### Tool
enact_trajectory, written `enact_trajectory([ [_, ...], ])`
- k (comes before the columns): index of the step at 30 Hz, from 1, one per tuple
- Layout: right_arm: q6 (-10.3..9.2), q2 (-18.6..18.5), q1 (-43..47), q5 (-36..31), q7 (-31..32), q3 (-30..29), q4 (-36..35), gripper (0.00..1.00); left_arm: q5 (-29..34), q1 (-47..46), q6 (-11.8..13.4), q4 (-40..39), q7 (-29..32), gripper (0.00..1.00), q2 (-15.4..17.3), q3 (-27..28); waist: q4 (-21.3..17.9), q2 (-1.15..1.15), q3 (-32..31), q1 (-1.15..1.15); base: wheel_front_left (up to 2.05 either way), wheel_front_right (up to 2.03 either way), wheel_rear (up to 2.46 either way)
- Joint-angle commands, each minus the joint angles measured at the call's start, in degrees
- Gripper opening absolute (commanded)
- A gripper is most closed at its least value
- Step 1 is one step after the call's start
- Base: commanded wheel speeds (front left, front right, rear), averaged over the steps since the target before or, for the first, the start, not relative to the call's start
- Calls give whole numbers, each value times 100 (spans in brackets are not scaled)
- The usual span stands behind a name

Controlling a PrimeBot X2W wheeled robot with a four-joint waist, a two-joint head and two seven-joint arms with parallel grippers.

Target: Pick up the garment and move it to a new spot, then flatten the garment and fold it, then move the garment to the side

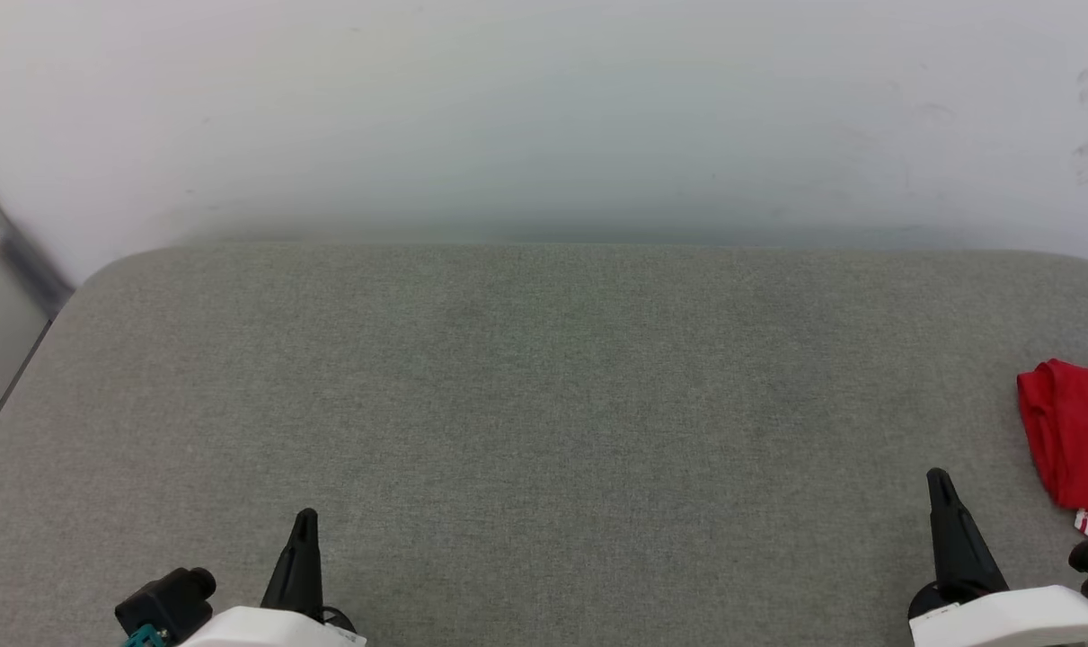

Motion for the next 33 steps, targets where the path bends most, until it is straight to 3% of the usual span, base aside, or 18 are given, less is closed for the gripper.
enact_trajectory([
  [1, 0, 5, -182, 223, 41, -18, -36, 0, -229, -161, -53, -46, 39, 0, 40, 41, -5, 0, 4, 0, 0, 0, 0],
  [33, 0, 14, -578, 2558, 633, -92, 241, 0, -2642, -563, -317, 186, 609, 0, 62, 296, -106, 0, 81, 0, 0, 0, 0],
])
